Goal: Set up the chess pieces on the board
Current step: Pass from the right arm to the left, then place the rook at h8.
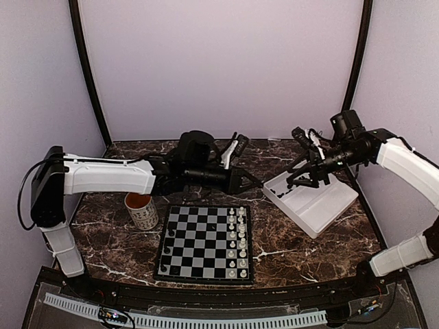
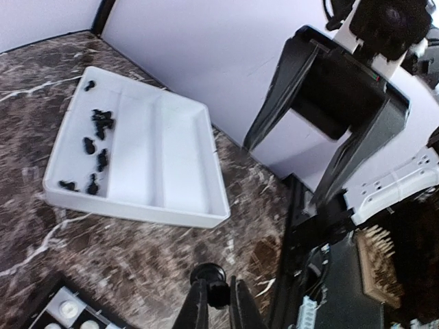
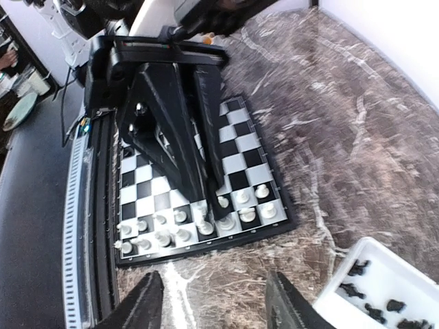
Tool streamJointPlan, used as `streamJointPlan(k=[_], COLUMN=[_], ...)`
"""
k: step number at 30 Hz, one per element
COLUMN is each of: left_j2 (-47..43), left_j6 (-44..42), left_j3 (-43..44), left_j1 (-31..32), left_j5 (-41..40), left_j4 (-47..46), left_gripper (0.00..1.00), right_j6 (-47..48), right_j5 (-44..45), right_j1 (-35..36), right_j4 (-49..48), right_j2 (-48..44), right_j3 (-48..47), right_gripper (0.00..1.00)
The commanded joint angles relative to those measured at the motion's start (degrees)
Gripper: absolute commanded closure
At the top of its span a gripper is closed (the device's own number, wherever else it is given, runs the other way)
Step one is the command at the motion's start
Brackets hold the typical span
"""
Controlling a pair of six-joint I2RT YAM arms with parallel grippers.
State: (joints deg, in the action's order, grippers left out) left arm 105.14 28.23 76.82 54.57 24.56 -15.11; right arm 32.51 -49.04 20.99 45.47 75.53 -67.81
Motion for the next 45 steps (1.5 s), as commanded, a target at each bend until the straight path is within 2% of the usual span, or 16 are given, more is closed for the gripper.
streamJointPlan(k=[1,6,9,13,30,45], left_j2=[-13.0,-18.1,-19.5,-18.5,-6.5,-5.2], left_j6=[-13.1,-15.7,-16.5,-16.6,-16.4,-16.6], left_j3=[-5.2,-10.3,-12.9,-14.5,-10.3,-8.7], left_j1=[-2.5,-7.4,-8.9,-10.5,-14.2,-14.4], left_j5=[-10.9,-21.6,-27.2,-30.4,-31.3,-29.4], left_j4=[17.4,31.9,36.0,39.3,44.3,46.1], left_gripper=[0.95,0.95,0.95,0.96,0.97,0.96], right_j6=[-2.6,-4.8,-4.8,-4.5,-4.1,-3.6], right_j5=[-0.4,1.9,2.9,4.0,5.2,4.8], right_j1=[-5.3,-8.0,-8.5,-8.9,-9.5,-9.5], right_j4=[-7.8,-14.8,-17.2,-18.2,-19.0,-18.9], right_j2=[-6.5,-9.3,-9.2,-8.4,-9.4,-8.2], right_j3=[5.4,13.3,16.5,17.6,19.2,19.0], right_gripper=[0.44,0.41,0.41,0.4,0.39,0.38])
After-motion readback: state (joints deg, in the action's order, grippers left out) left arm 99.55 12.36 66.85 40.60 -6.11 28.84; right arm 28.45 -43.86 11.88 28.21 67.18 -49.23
